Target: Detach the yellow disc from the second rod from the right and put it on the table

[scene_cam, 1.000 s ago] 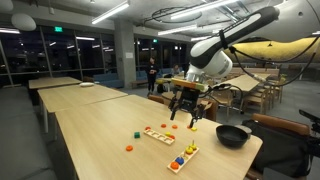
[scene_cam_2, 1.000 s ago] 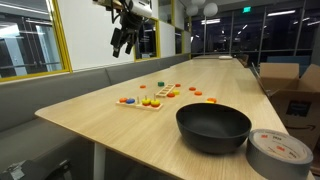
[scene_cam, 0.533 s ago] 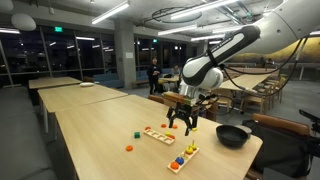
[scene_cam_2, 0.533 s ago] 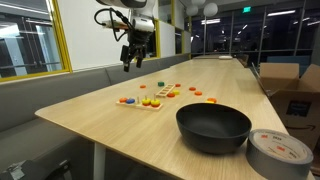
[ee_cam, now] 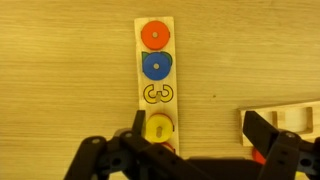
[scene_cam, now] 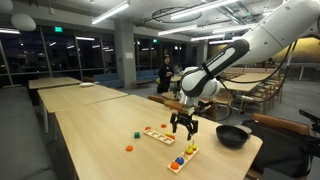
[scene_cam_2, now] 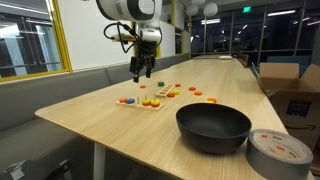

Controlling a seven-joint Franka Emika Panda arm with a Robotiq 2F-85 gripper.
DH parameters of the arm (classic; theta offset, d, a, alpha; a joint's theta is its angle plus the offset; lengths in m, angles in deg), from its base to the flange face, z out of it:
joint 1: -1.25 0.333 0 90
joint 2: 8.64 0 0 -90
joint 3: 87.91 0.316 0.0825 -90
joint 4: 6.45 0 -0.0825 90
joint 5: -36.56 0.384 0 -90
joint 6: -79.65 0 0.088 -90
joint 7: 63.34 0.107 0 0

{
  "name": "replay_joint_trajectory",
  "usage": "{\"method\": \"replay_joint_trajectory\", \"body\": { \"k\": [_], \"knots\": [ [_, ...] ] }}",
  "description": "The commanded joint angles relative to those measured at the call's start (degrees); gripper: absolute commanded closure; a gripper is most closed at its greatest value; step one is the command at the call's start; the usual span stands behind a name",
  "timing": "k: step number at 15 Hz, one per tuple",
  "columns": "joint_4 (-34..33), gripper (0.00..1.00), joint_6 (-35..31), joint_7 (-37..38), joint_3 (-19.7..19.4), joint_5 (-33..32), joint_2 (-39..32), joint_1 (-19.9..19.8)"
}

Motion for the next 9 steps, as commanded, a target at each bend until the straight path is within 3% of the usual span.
{"method": "replay_joint_trajectory", "body": {
  "k": [1, 9],
  "knots": [
    [-2.2, 0.00, -1.4, 2.9, -1.0, -2.5, -3.0, 1.5],
    [-1.7, 0.00, -3.4, 5.4, -2.7, -3.7, -6.4, 2.3]
  ]
}}
